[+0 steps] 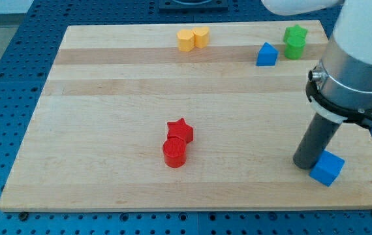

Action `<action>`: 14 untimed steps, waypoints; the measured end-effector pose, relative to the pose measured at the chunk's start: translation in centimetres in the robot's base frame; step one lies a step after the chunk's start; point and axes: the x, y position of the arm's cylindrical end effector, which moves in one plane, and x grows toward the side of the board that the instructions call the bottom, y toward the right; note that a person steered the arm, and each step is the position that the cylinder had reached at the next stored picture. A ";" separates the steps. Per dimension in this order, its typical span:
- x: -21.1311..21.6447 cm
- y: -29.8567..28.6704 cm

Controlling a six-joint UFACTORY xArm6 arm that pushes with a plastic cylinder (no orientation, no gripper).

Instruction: Move blue triangle slightly down

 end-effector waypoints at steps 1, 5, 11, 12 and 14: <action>0.0 0.0; -2.7 0.5; -23.7 -10.6; -30.2 -6.7; -31.0 -5.8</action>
